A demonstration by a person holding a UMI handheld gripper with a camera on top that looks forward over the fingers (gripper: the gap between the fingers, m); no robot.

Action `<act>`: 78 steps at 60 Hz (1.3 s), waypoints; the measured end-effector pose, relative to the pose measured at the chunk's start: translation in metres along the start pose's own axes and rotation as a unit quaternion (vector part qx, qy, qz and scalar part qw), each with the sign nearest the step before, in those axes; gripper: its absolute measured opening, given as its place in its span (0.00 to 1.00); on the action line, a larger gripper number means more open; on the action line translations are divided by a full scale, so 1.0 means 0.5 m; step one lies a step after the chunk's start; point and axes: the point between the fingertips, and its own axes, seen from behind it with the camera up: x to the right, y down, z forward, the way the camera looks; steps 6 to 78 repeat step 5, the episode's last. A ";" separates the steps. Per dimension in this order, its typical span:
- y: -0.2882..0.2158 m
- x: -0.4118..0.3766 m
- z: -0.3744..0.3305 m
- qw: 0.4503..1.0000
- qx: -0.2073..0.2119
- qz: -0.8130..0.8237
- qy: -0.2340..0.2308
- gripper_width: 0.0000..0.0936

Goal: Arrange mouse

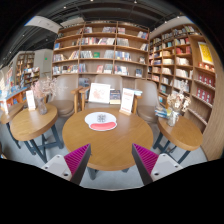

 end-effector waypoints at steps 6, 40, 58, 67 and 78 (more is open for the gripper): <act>-0.007 0.010 0.002 1.000 0.004 0.008 0.008 0.91; -0.007 0.010 0.002 1.000 0.004 0.008 0.008 0.91; -0.007 0.010 0.002 1.000 0.004 0.008 0.008 0.91; -0.007 0.010 0.002 1.000 0.004 0.008 0.008 0.91; -0.007 0.010 0.002 1.000 0.004 0.008 0.008 0.91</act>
